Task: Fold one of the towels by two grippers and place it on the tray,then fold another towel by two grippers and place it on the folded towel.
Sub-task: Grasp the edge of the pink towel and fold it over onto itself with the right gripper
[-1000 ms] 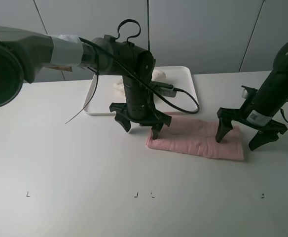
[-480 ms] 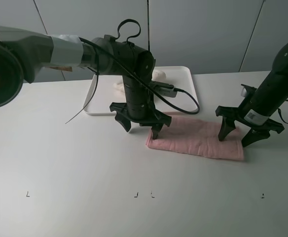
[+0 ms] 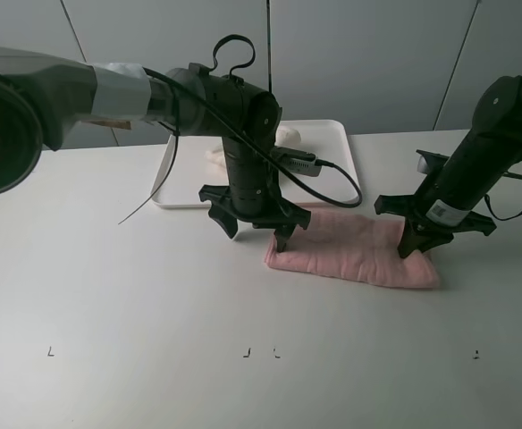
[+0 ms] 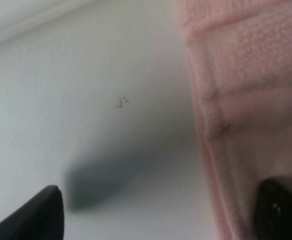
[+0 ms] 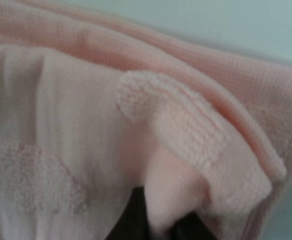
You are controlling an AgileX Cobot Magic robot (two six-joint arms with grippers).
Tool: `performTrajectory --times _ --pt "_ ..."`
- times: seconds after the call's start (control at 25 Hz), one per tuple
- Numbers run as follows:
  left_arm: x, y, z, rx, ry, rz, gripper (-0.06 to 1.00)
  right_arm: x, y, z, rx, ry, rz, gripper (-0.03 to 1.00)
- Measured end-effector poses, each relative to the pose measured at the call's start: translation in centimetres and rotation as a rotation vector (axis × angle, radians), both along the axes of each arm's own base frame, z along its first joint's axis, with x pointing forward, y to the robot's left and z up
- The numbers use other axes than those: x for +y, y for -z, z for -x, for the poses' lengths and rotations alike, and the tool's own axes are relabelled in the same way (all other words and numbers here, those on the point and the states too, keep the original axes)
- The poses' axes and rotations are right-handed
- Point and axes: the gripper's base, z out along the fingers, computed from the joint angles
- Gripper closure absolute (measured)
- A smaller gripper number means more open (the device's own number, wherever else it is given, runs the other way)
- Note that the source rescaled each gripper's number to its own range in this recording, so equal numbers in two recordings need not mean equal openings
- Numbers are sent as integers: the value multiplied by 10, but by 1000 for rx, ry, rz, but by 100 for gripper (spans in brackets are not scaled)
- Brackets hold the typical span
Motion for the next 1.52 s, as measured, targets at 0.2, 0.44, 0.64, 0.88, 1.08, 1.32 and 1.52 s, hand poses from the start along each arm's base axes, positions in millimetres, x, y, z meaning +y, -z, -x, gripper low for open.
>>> performTrajectory --times 0.2,0.44,0.64,0.88,1.08,1.32,1.52 --pt "0 0 0 0 4 0 -5 0 -4 0 -11 -11 5 95" --pt "0 0 0 0 4 0 -5 1 -32 1 -84 -17 -8 95" --pt "0 0 0 0 4 0 -5 6 -57 4 -135 0 -68 95" --pt "0 0 0 0 4 0 -5 25 -67 3 -153 41 -265 95" --pt "0 0 0 -1 4 1 -5 52 -63 10 -183 32 -344 95" --pt "0 0 0 -3 10 1 -5 66 -43 19 -184 61 -395 95" --pt "0 0 0 0 15 0 -5 71 -29 24 -233 102 -509 95"
